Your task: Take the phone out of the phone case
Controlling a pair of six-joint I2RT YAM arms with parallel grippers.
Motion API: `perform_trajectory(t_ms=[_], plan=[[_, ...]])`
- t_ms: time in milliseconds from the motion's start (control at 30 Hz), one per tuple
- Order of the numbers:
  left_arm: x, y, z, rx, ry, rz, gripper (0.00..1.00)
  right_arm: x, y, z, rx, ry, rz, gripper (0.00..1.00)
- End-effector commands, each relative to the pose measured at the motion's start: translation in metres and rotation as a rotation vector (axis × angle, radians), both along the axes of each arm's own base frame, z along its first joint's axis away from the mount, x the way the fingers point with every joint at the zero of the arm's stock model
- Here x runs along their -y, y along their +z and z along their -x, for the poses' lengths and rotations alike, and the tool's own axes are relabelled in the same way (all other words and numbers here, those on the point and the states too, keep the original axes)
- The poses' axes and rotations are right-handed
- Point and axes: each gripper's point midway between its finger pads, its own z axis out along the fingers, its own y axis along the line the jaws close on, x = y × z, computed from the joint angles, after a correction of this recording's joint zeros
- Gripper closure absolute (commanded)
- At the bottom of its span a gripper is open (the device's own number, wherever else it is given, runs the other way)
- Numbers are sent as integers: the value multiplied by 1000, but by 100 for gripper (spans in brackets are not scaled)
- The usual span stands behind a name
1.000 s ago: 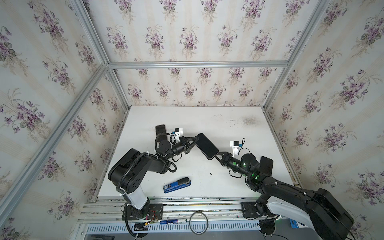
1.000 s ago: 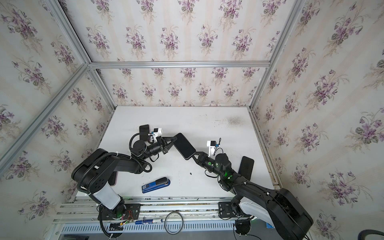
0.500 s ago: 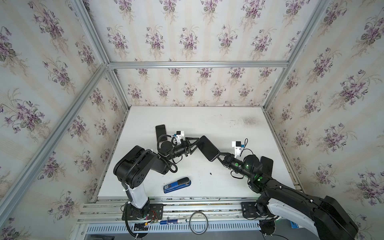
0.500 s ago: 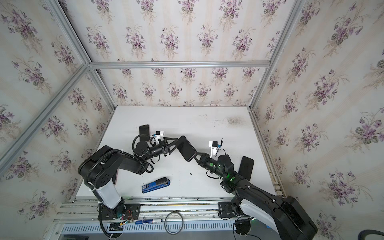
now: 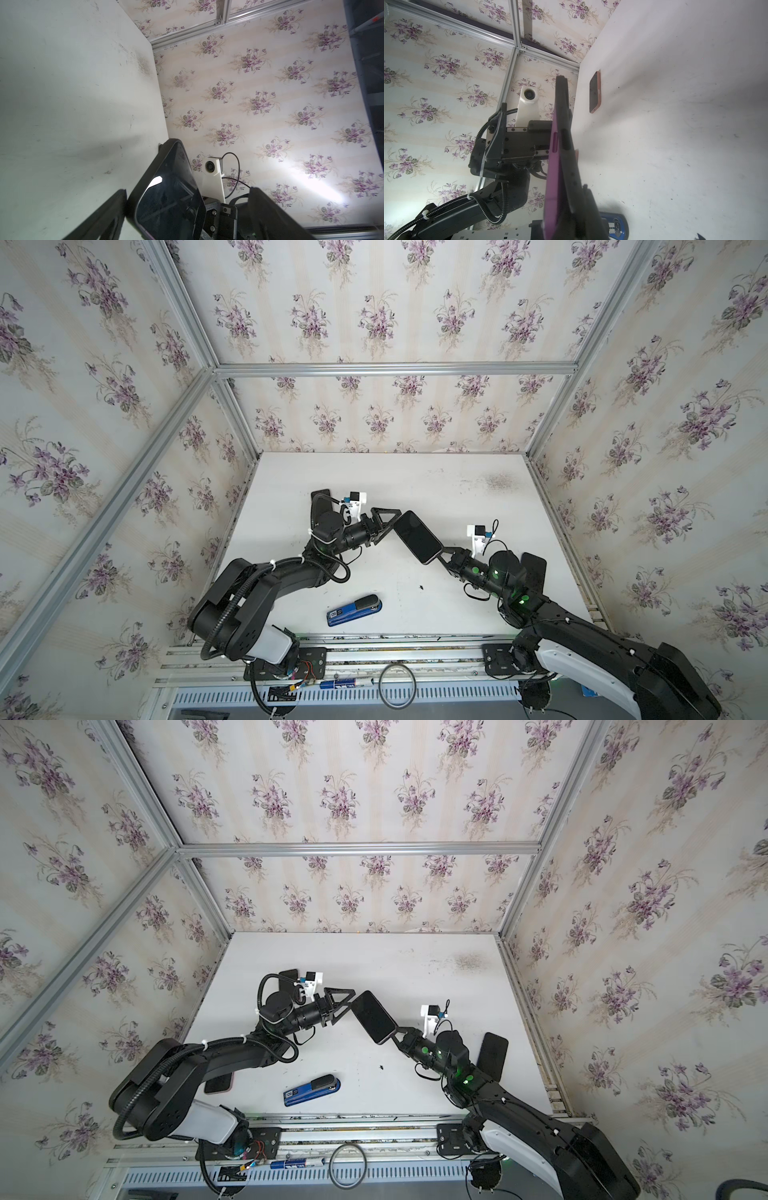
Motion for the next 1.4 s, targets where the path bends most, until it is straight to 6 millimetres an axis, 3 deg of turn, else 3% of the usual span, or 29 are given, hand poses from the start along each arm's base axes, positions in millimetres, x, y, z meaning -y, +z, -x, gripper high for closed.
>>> perform_trajectory(t_ms=[0,167,333,667,967,1367], plan=[[-3,-32,0,-53,5,-131,6,0,11,-4,18,-18,-28,100],[-4,-41,-1,-70,8,-160,5,1,11,-4,11,-22,-22,100],[-5,-30,1,-9,9,-221,4,1,5,-4,-13,-26,-7,100],[5,3,30,283,-98,-652,3,9,-20,-4,-119,-76,19,100],[18,-11,57,444,-239,-972,3,17,-43,-2,-216,-119,56,100],[58,-39,85,523,-431,-1111,7,18,-60,-1,-266,-125,80,100]])
